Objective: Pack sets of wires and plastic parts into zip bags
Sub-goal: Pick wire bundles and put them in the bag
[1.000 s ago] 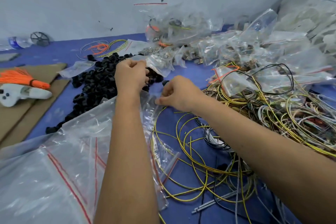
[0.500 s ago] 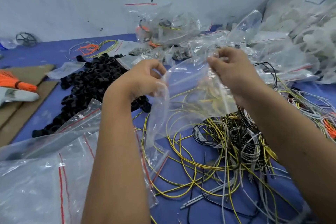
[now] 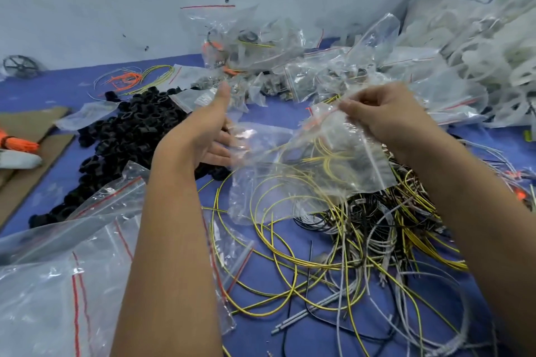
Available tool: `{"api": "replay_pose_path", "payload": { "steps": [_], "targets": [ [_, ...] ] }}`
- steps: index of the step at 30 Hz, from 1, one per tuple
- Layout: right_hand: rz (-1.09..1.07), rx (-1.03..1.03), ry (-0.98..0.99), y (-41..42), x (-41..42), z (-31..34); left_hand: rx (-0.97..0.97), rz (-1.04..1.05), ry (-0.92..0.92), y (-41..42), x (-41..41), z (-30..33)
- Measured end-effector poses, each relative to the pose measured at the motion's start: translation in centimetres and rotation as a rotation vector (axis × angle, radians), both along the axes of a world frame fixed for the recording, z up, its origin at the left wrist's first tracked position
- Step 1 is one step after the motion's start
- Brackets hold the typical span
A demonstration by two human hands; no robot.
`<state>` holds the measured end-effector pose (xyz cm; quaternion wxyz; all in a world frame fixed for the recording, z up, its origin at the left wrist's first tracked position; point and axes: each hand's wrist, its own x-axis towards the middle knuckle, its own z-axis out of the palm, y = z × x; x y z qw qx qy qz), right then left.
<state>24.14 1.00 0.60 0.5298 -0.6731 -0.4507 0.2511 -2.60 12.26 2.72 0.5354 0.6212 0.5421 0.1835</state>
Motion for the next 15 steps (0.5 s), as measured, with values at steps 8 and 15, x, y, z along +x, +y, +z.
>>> {"api": "replay_pose_path", "payload": {
  "steps": [8,15],
  "targets": [
    [-0.050,0.090,0.006,0.1,0.4,-0.3,0.131,0.014,0.165,1.0,-1.7,-0.8],
    [-0.039,0.180,-0.233,-0.7,-2.4,-0.4,0.264,0.210,0.566,2.2,-2.9,-0.4]
  ]
}}
